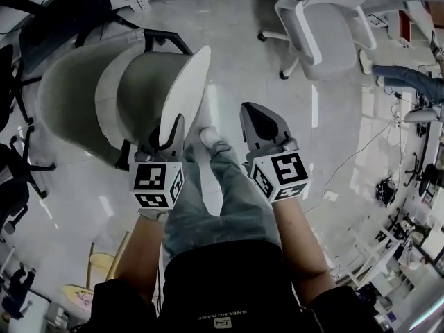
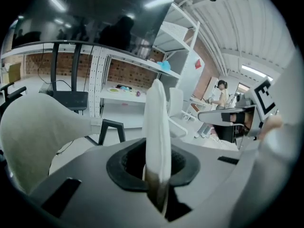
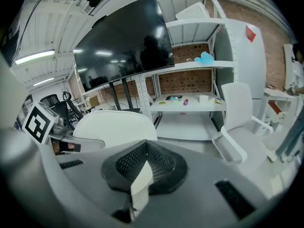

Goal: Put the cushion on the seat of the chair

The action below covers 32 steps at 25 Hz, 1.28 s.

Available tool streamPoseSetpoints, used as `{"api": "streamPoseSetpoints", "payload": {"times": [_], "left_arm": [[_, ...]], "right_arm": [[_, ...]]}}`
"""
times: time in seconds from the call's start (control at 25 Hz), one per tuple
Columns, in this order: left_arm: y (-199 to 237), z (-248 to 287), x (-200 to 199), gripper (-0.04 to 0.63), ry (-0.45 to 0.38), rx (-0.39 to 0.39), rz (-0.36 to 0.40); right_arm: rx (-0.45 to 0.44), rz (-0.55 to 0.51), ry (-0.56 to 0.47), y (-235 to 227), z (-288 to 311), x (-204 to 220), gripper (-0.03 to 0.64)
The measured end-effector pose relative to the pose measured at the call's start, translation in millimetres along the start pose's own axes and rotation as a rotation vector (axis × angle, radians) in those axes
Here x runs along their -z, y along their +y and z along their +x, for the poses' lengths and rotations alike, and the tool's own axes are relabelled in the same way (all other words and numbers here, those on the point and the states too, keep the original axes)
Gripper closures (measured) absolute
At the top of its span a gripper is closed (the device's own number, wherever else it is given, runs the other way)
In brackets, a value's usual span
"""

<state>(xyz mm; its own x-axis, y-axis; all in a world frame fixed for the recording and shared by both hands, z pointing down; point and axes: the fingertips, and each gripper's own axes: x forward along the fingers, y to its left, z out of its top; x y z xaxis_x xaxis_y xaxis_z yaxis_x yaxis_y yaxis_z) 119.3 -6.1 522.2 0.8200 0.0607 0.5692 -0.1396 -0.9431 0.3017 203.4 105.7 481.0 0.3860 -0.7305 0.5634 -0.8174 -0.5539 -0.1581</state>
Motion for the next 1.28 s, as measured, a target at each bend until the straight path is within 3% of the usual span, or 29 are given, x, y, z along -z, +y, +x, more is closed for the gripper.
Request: {"api": "streamPoseSetpoints", "payload": {"times": [0.48,0.72,1.08,1.28], "left_arm": [[32.2,25.8,21.0,0.538,0.001,-0.016,-0.055],[69.1,24.0,26.1,0.538,-0.026,-0.067,-0.102],[131.6,6.3,52.1,0.537,-0.073,-0.16,-0.243],[172.4,-0.5,76.7,0.526,-0.057,-0.229,-0.299]], "right_arm": [[-0.015,-0.006,0.059,0.8,34.6,20.6,0.609],[-0.061,-0.034,0.094,22.8,61.0,25.9,0.609],[-0.163,-0.113,0.152,67.6,104.8,29.4,0.609],[-0.201,-0.147,0.178,89.4,127.0,32.6,0.609]]}}
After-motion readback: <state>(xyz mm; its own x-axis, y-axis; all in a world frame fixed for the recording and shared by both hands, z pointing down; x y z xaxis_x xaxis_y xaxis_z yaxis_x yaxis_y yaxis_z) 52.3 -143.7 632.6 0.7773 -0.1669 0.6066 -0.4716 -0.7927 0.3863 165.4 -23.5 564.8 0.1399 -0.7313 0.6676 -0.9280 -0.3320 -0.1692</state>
